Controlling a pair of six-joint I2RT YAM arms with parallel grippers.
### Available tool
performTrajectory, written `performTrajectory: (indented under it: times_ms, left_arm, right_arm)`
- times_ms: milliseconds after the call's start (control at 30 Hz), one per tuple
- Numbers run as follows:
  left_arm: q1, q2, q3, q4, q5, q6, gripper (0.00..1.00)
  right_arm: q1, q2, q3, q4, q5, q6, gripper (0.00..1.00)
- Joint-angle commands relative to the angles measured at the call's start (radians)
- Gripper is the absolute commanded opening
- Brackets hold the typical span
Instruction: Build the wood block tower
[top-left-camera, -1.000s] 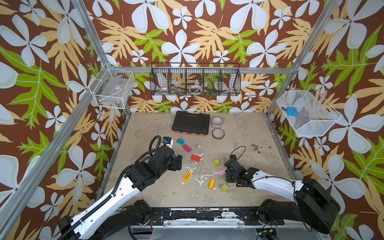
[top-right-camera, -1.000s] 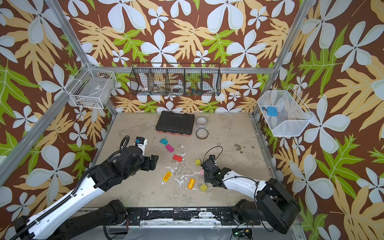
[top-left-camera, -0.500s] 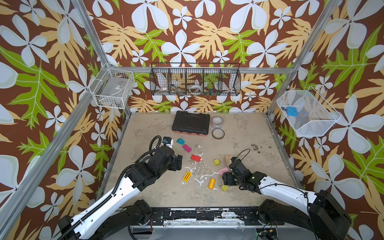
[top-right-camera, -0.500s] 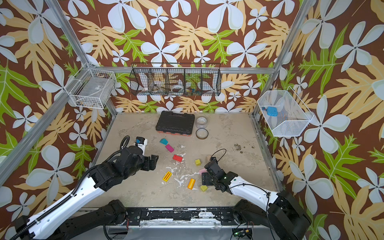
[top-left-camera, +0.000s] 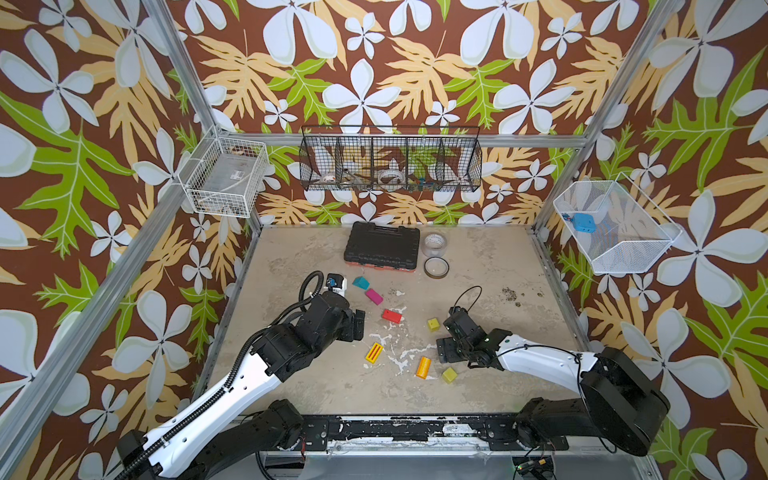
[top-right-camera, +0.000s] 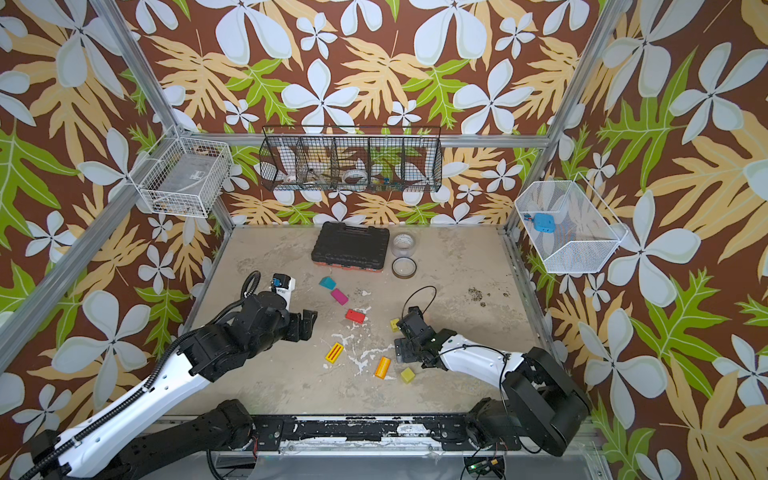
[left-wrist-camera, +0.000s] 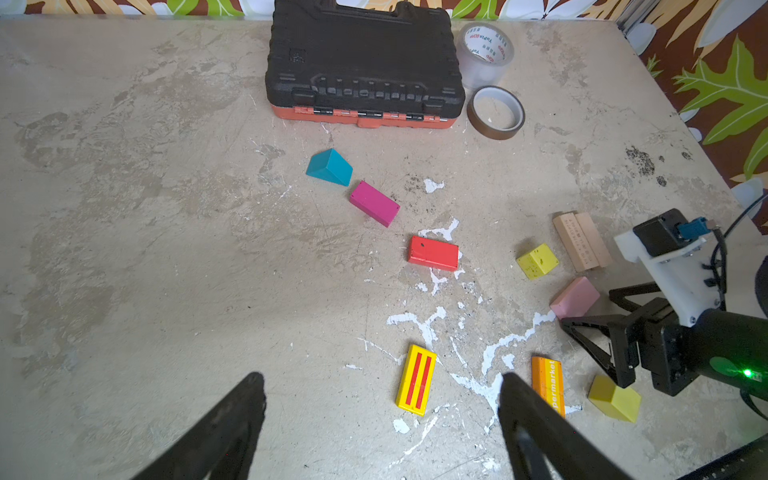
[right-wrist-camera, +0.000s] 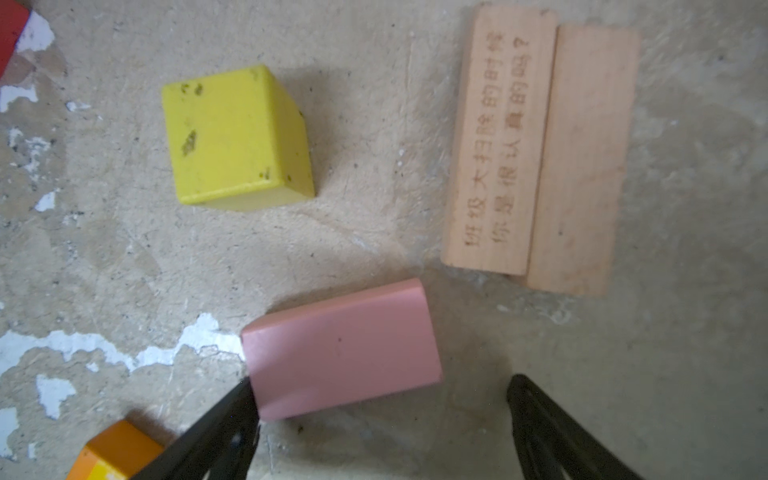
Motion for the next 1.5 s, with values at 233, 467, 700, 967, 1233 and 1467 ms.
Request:
performTrajectory:
  times_ms: [233,467,700,967,1233,1467]
  left_arm:
    - [0.001,-0.014,-0.001,0.015,-0.003,0.009,0.89]
    - [0.0,-0.018,-0.002,0.017,-0.001,0.009,0.89]
    - [0.001,-0.023,-0.003,0.018,0.007,0.013,0.89]
    - [0.001,-0.027,-0.002,0.021,0.014,0.015,0.89]
    - [0.001,-0.036,-0.004,0.021,0.012,0.015,0.89]
    - [0.001,-0.036,-0.005,0.023,0.013,0.015,0.89]
  right_arm:
    - [0.031,0.063,0.025,-0.009,-0.03,-0.043,0.85]
    - [0.038,0.109,0.048,-0.025,-0.013,-0.059,0.81]
    - [0.04,0.123,0.051,-0.021,-0.022,-0.063,0.68]
    - [0.043,0.135,0.054,-0.033,0.002,-0.045,0.56]
    - [0.049,0.107,0.047,-0.037,0.04,-0.019,0.48]
    - [0.053,0.01,0.008,-0.027,0.057,-0.009,0.44]
